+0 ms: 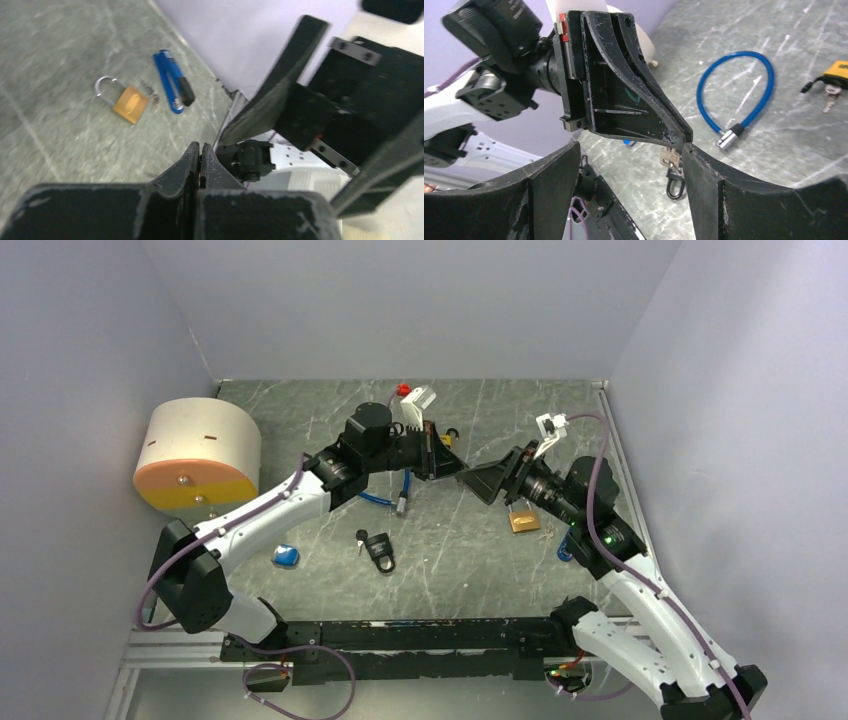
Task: Unlock with the key
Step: Pick up the key from the center of the board.
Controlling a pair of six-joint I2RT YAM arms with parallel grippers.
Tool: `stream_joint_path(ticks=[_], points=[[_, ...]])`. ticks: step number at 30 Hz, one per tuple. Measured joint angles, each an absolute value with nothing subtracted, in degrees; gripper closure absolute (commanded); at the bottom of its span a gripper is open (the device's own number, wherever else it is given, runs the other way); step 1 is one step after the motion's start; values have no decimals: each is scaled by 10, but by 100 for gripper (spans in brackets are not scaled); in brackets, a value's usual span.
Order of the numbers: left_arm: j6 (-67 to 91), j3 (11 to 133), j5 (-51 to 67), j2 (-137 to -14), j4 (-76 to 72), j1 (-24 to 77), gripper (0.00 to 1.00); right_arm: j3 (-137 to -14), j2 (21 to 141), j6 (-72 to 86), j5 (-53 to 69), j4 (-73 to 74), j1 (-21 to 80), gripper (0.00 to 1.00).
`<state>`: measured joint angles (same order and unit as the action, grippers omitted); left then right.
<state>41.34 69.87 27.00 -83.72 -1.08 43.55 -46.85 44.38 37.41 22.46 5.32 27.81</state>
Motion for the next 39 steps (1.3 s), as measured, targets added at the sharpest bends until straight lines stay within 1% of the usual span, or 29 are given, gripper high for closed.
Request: stream_joint_path(ticks=[2,3,5,6,8,12,14,15,19,21,29,33,38,39], points=[[409,700,309,-835,-41,435,97,-458,431,385,237,34,277,41],[406,701,325,-835,-52,435,97,-451,424,389,243,25,276,46],[401,702,353,-834,-69,433,98,-437,410,399,252,10,271,52],[401,704,366,-834,-79,432,98,-434,406,403,256,4,270,54],[401,705,387,-831,-98,430,97,-429,400,408,265,-8,267,54],[410,705,418,-824,-144,432,97,-420,387,421,283,-35,268,47],[418,705,428,-821,-169,432,98,-419,381,425,289,-40,268,47],[424,705,431,-821,-180,432,97,-419,378,427,289,-44,269,49],[446,705,444,-818,-221,432,98,-419,379,436,292,-59,269,69],[455,705,449,-818,-238,432,97,-419,383,443,296,-72,269,75],[493,705,463,-818,-298,432,97,-419,386,484,307,-140,269,82],[502,705,465,-816,-311,433,97,-419,386,493,307,-155,269,99],[512,705,466,-816,-321,433,97,-419,386,496,311,-164,269,100],[515,705,466,-816,-322,433,88,-419,386,496,311,-164,269,100]])
